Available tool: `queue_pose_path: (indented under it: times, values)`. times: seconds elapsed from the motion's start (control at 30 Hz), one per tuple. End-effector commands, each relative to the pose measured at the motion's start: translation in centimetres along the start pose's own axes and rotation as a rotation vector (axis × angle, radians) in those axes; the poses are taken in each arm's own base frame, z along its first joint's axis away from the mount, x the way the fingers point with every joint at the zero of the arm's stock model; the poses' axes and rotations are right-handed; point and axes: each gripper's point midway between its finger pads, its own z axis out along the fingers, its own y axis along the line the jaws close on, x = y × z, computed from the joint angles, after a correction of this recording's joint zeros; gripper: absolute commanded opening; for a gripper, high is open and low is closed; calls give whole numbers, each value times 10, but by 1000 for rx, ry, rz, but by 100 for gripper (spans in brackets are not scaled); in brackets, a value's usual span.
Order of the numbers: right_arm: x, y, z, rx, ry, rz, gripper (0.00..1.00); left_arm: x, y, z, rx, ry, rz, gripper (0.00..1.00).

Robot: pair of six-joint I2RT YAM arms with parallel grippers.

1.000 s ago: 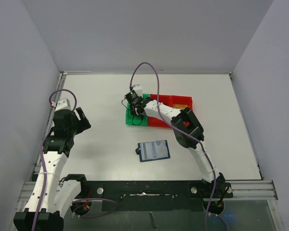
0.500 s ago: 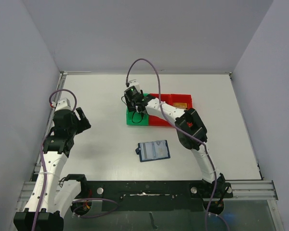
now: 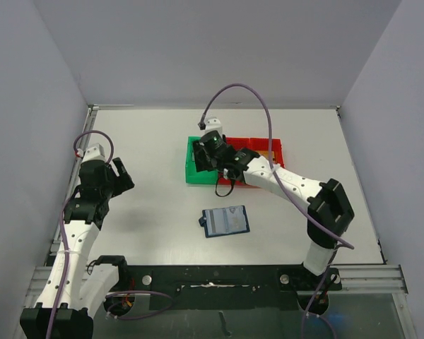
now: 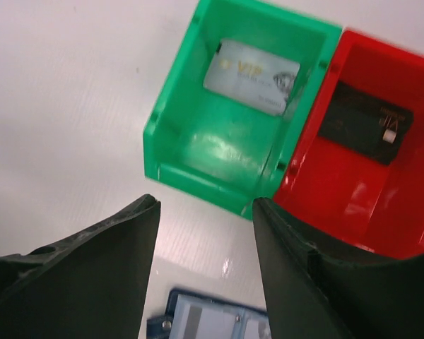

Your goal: Take the credit cards out of the card holder

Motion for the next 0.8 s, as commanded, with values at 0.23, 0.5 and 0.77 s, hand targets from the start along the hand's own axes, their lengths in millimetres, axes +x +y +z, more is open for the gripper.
queue_pose_path:
  times: [0.23, 0.5, 0.77]
  values:
    - [123, 26, -61, -152, 199, 195, 62, -15, -6, 2, 27, -49, 8, 74]
    - [167, 21, -54, -77, 289, 171, 66, -22, 3, 5, 35, -55, -22, 74]
    - [206, 20, -41, -60, 383, 103, 65, -28, 4, 3, 84, -70, -47, 74]
